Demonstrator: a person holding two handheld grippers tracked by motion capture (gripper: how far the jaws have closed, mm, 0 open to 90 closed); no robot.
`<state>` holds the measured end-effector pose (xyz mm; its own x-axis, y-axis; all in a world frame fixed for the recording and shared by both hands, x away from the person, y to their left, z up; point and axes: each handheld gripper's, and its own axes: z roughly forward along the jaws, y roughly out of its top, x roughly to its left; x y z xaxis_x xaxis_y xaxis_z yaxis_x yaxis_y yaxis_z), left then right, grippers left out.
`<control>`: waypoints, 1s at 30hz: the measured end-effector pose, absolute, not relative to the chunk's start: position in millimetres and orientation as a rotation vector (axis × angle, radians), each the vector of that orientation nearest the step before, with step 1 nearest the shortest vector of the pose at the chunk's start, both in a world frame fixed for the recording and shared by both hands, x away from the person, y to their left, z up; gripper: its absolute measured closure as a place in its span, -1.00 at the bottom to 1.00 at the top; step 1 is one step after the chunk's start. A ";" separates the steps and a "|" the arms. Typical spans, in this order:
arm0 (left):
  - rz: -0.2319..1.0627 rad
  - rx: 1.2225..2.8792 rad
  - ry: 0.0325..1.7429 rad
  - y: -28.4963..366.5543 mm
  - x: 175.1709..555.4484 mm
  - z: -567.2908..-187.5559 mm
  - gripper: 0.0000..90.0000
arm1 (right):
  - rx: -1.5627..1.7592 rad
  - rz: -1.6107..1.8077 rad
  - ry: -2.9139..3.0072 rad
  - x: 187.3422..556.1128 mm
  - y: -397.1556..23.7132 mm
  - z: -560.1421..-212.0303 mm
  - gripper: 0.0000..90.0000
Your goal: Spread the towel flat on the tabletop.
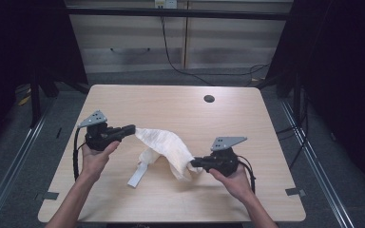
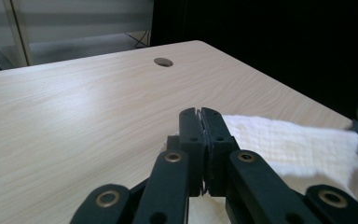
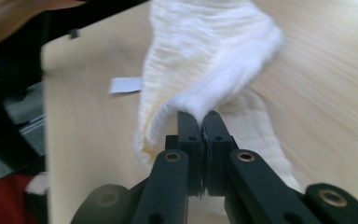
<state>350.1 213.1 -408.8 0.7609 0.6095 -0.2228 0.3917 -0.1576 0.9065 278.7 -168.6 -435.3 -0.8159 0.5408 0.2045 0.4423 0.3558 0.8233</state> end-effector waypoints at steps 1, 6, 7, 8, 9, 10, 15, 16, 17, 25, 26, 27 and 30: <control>0.227 1.792 0.790 213.1 351.3 -413.4 0.96 | 0.952 1.426 2.517 291.2 -177.9 -444.0 0.95; 0.226 1.811 0.832 215.9 354.1 -429.3 0.96 | 1.060 1.324 2.539 319.8 -186.3 -475.6 0.91; 0.226 1.811 0.832 215.9 354.1 -429.3 0.96 | 1.073 1.317 2.541 323.1 -186.6 -479.2 0.88; 0.224 1.809 0.840 217.8 354.4 -432.3 0.96 | 1.073 1.317 2.541 323.1 -186.6 -479.2 0.88; 0.217 1.801 0.852 220.1 354.2 -436.1 0.96 | 1.089 1.274 2.539 330.8 -187.4 -488.3 0.89; 0.212 1.806 0.864 223.3 354.3 -441.0 0.96 | 1.102 1.275 2.539 332.4 -187.9 -491.2 0.88; 0.216 1.804 0.872 227.5 353.1 -443.5 0.96 | 1.106 1.189 2.549 335.7 -187.8 -503.8 0.84; 0.214 1.805 0.871 228.4 353.3 -444.3 0.96 | 1.116 1.209 2.542 335.3 -189.8 -505.0 0.75; 0.209 1.802 0.871 229.0 353.6 -445.5 0.96 | 1.113 1.209 2.542 334.6 -190.0 -504.4 0.63; 0.200 1.813 0.858 225.9 351.0 -446.7 0.96 | 1.056 1.307 2.502 314.0 -193.7 -480.3 0.33; 0.202 1.816 0.856 225.5 350.6 -447.0 0.96 | 1.048 1.306 2.500 310.8 -194.0 -477.9 0.31; 0.204 1.819 0.855 225.5 350.4 -447.1 0.96 | 1.050 1.308 2.492 305.5 -195.6 -474.9 0.31; 0.204 1.820 0.859 226.1 349.3 -447.0 0.96 | 1.048 1.326 2.483 290.9 -201.4 -471.1 0.29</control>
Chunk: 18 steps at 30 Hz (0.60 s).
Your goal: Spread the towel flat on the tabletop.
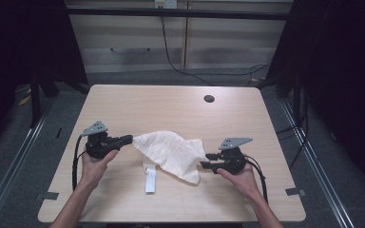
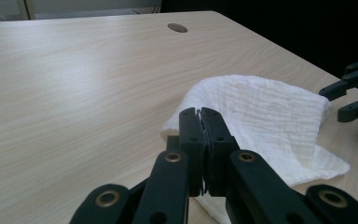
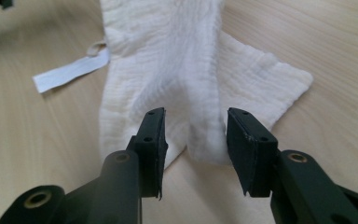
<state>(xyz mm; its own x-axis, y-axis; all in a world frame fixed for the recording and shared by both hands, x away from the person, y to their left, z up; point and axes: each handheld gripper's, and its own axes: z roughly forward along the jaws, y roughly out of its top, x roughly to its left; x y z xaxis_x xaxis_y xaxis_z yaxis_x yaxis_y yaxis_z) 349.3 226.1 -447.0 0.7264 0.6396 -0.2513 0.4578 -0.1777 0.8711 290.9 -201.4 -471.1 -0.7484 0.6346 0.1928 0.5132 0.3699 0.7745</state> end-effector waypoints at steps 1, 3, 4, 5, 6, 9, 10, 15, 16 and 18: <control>0.204 1.821 0.858 226.6 349.1 -447.0 0.96 | 1.040 1.341 2.483 287.7 -202.8 -470.9 0.29; 0.205 1.820 0.857 227.4 348.6 -447.2 0.96 | 1.061 1.300 2.442 280.9 -204.1 -469.0 0.27; 0.205 1.820 0.857 227.4 348.6 -447.2 0.96 | 1.061 1.300 2.442 280.9 -204.1 -469.0 0.27; 0.204 1.820 0.855 227.7 348.7 -447.3 0.96 | 1.051 1.352 2.446 277.8 -206.1 -468.2 0.30; 0.203 1.818 0.857 228.0 348.6 -447.3 0.96 | 1.043 1.348 2.435 274.3 -206.2 -466.3 0.29; 0.202 1.818 0.855 228.5 347.8 -446.8 0.96 | 1.014 1.390 2.442 265.0 -204.8 -460.6 0.33; 0.202 1.818 0.855 228.5 347.8 -446.8 0.96 | 1.014 1.390 2.442 265.0 -204.8 -460.6 0.33; 0.199 1.813 0.852 228.0 346.9 -446.3 0.96 | 0.959 1.380 2.568 262.2 -183.3 -479.8 0.46; 0.199 1.813 0.852 228.0 346.9 -446.3 0.96 | 0.959 1.380 2.568 262.2 -183.3 -479.8 0.46; 0.197 1.815 0.851 228.0 347.1 -446.5 0.96 | 0.947 1.367 2.600 262.8 -177.0 -485.3 0.45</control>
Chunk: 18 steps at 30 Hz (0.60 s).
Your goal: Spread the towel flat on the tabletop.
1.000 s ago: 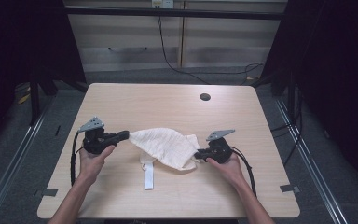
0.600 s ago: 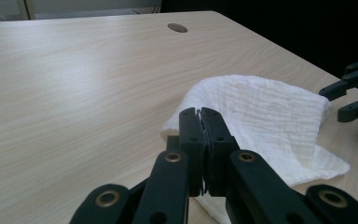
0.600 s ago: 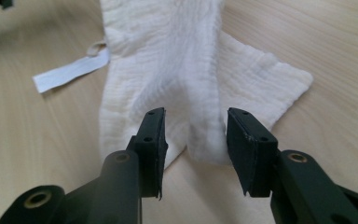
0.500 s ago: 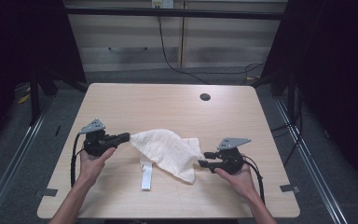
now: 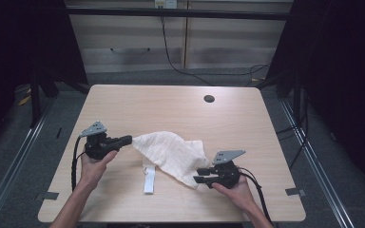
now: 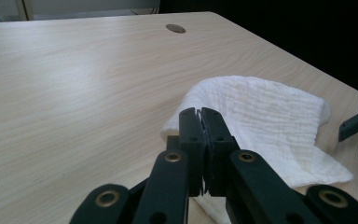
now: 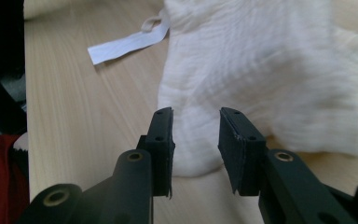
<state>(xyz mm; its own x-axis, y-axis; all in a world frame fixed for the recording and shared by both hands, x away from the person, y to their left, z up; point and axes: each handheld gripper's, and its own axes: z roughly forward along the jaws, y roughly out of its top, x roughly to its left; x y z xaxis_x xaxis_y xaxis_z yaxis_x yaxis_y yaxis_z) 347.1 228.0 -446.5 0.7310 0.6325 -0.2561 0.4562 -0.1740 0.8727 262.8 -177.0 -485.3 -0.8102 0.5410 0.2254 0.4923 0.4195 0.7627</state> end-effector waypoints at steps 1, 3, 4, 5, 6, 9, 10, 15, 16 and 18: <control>0.198 1.816 0.851 228.2 347.3 -446.7 0.96 | 0.915 1.333 2.639 262.6 -169.6 -489.7 0.44; 0.197 1.814 0.854 227.8 348.0 -447.1 0.96 | 0.904 1.330 2.655 262.3 -164.8 -493.5 0.39; 0.198 1.816 0.852 227.6 348.8 -447.5 0.96 | 0.904 1.330 2.655 262.3 -164.8 -493.5 0.39; 0.195 1.813 0.855 226.0 349.4 -447.8 0.96 | 0.884 1.314 2.673 261.8 -162.7 -494.8 0.38; 0.196 1.814 0.856 225.4 349.3 -447.7 0.96 | 0.863 1.271 2.673 260.3 -160.0 -495.5 0.35; 0.196 1.821 0.846 224.7 349.7 -447.6 0.96 | 0.864 1.278 2.672 261.3 -160.6 -496.9 0.29; 0.196 1.820 0.848 224.9 349.8 -447.6 0.96 | 0.878 1.275 2.673 261.2 -161.0 -497.8 0.29; 0.196 1.819 0.856 225.9 350.5 -448.5 0.95 | 0.841 1.258 2.683 259.3 -158.7 -501.8 0.26; 0.195 1.820 0.855 225.9 350.5 -448.5 0.95 | 0.821 1.244 2.688 258.0 -157.1 -502.0 0.26; 0.196 1.821 0.854 226.1 350.3 -448.4 0.96 | 0.807 1.245 2.692 257.2 -155.9 -502.8 0.27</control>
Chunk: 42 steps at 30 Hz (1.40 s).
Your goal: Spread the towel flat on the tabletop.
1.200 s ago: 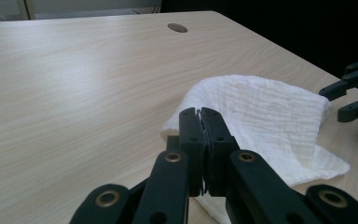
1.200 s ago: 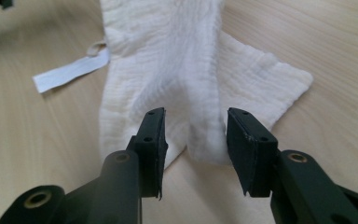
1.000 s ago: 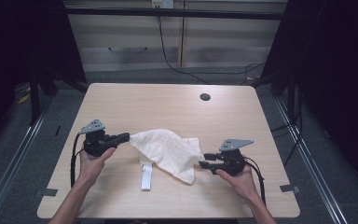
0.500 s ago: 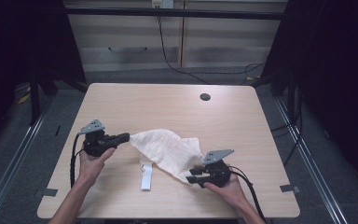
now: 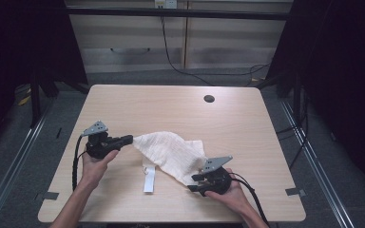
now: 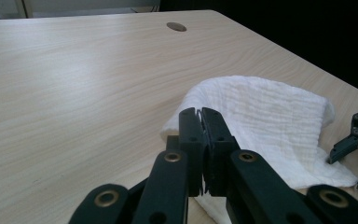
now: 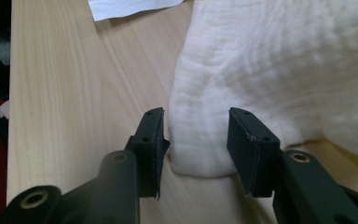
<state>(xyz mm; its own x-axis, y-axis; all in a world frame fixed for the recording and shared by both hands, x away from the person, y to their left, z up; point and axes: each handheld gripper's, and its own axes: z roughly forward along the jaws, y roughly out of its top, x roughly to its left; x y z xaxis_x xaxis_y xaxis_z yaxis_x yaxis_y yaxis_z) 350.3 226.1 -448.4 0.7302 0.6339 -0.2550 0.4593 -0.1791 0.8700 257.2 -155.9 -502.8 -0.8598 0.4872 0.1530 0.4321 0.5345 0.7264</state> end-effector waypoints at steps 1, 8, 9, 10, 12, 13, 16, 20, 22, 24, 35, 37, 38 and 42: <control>0.196 1.820 0.856 226.4 350.2 -448.4 0.96 | 0.796 1.234 2.688 256.3 -155.1 -502.8 0.28; 0.194 1.822 0.855 226.8 350.5 -449.5 0.96 | 0.784 1.178 2.622 254.7 -155.7 -503.6 0.83; 0.192 1.820 0.854 226.6 350.4 -449.4 0.96 | 0.806 1.184 2.621 256.2 -157.0 -503.7 0.87; 0.193 1.820 0.854 226.3 350.5 -449.3 0.96 | 0.812 1.191 2.622 257.7 -158.1 -503.9 0.91; 0.190 1.815 0.853 225.4 350.2 -448.2 0.96 | 0.826 1.229 2.598 258.6 -161.4 -498.8 0.95; 0.188 1.813 0.848 224.6 350.0 -447.4 0.96 | 0.826 1.229 2.598 258.6 -161.4 -498.8 0.95; 0.186 1.809 0.838 223.0 350.0 -445.7 0.96 | 0.860 1.272 2.562 261.3 -169.8 -489.2 0.96; 0.191 1.799 0.843 220.2 349.6 -441.7 0.96 | 0.907 1.349 2.505 269.0 -184.6 -467.3 0.97; 0.198 1.802 0.835 219.4 348.0 -438.4 0.96 | 0.915 1.388 2.464 272.9 -190.4 -454.9 0.97; 0.197 1.789 0.825 220.0 347.0 -433.5 0.96 | 0.913 1.408 2.432 275.5 -193.7 -444.4 0.97; 0.224 1.752 0.791 222.3 341.7 -407.3 0.97 | 0.896 1.457 2.282 305.5 -201.1 -387.0 0.98; 0.236 1.759 0.790 223.8 342.7 -404.0 0.97 | 0.906 1.471 2.256 309.6 -203.7 -380.8 0.98; 0.241 1.753 0.794 224.8 343.0 -401.5 0.96 | 0.910 1.481 2.241 311.1 -205.0 -377.8 0.98; 0.264 1.743 0.783 226.4 342.8 -388.8 0.97 | 0.916 1.518 2.193 315.3 -211.1 -365.5 0.98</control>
